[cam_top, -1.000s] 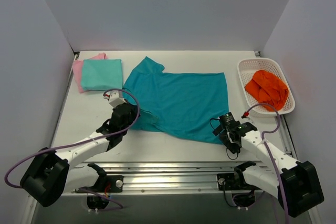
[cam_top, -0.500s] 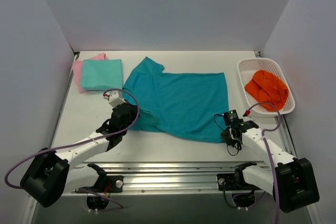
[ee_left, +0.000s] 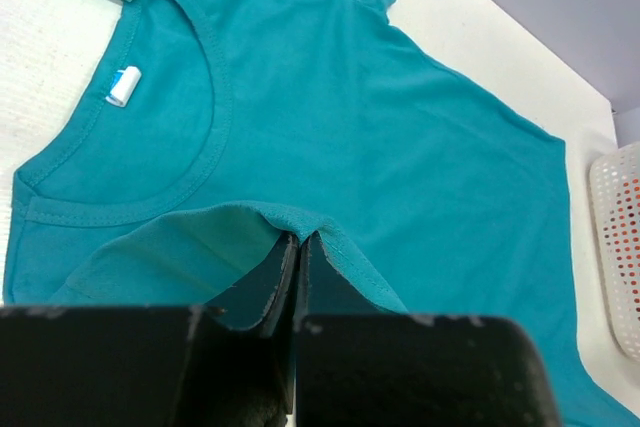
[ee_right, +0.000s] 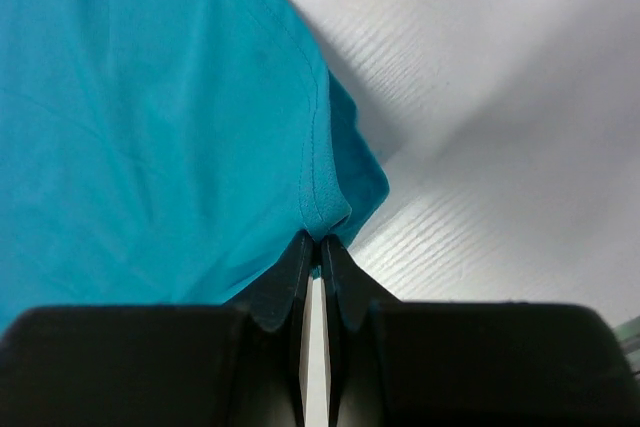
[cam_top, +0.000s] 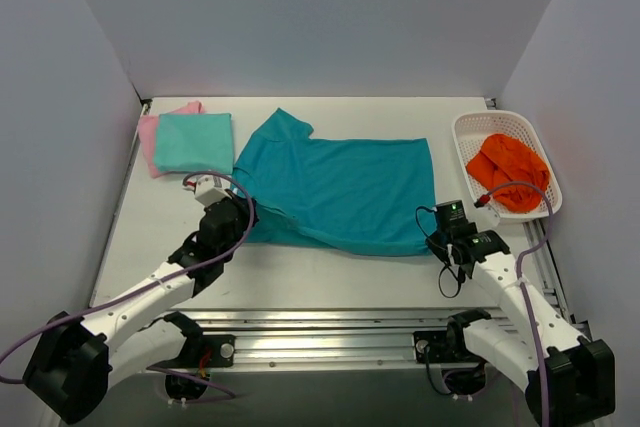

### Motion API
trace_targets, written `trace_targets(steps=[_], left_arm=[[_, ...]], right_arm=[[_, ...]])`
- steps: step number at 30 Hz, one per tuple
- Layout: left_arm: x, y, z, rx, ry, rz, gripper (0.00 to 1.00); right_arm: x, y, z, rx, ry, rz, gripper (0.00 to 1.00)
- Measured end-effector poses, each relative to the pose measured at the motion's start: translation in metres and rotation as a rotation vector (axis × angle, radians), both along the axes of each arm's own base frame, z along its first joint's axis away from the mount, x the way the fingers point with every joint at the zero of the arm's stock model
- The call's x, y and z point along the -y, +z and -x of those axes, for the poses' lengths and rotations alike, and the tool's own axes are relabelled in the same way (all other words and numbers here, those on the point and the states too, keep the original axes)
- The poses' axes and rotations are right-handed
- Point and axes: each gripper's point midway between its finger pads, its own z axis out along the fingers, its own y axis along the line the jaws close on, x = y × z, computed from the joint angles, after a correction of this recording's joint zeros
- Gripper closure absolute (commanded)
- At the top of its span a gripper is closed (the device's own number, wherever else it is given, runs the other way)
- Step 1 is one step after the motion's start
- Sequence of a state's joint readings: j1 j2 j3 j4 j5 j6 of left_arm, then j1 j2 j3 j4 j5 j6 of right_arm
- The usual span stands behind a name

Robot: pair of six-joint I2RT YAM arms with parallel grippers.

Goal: Fold and stack the t-shirts
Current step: Fold the flattened tshirt in 1/3 of the way

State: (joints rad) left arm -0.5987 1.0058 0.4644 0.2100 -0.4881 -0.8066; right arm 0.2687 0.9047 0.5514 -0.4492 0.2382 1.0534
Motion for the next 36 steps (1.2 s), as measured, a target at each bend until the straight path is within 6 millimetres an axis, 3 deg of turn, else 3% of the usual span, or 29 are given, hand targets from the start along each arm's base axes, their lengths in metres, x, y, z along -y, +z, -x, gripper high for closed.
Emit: trace_targets(steps=[10,20,26,36], left_arm=[[-0.006,-0.013,-0.002,-0.039,0.023,-0.06,0.98],[-0.004,-0.027,-0.012,-0.068,0.027,-0.131,0.98],[-0.004,-0.031,-0.02,-0.067,0.033,-0.158,0.98],[-0.009,-0.028,-0.042,-0.047,0.072,-0.188,0.98]], right_arm=[[0.006,-0.01,-0.017,0.05,-0.062,0.025,1.0],[0.011,-0.002,-0.048,0.138,-0.145,0.039,1.0],[0.008,0.012,-0.081,0.209,-0.168,0.041,1.0],[0.005,-0.005,-0.105,0.188,-0.182,0.063,1.0]])
